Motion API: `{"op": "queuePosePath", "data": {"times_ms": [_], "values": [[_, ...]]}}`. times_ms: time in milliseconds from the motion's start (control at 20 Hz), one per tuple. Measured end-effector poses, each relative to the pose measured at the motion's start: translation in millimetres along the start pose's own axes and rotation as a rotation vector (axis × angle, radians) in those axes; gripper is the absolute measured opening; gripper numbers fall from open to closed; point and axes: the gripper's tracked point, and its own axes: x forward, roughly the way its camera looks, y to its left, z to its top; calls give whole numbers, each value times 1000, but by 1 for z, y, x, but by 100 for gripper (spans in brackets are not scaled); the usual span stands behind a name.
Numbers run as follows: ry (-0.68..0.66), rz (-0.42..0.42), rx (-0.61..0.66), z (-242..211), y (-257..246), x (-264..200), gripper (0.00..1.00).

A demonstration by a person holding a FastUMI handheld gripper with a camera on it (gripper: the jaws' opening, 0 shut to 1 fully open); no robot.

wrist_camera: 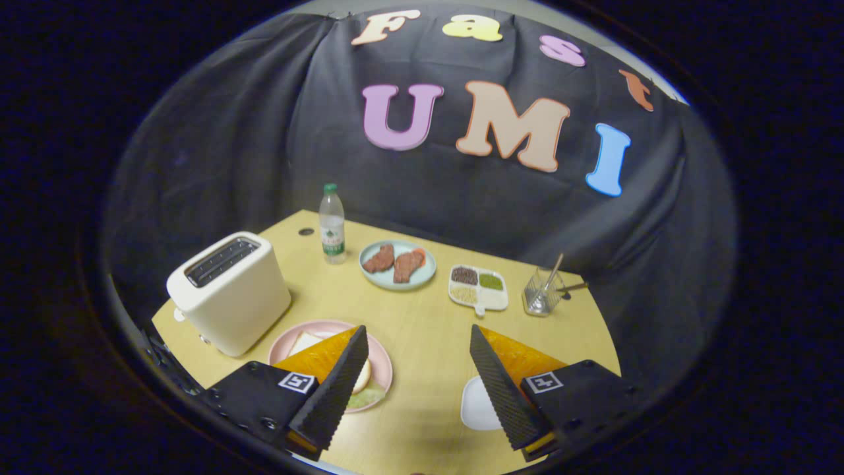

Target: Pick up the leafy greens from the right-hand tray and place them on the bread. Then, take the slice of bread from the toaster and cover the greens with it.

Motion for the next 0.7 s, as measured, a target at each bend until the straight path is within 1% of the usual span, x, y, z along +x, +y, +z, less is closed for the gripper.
{"op": "queuePosePath", "data": {"times_ms": [150,300,450,550,700], "values": [[-193,-13,25,50,-16,-23,99],[-361,-67,46,86,-38,-50,99],[-527,-134,124,115,-64,-80,98],[-586,-168,177,122,-83,-102,98],[-594,-194,193,118,-99,-113,98]]}}
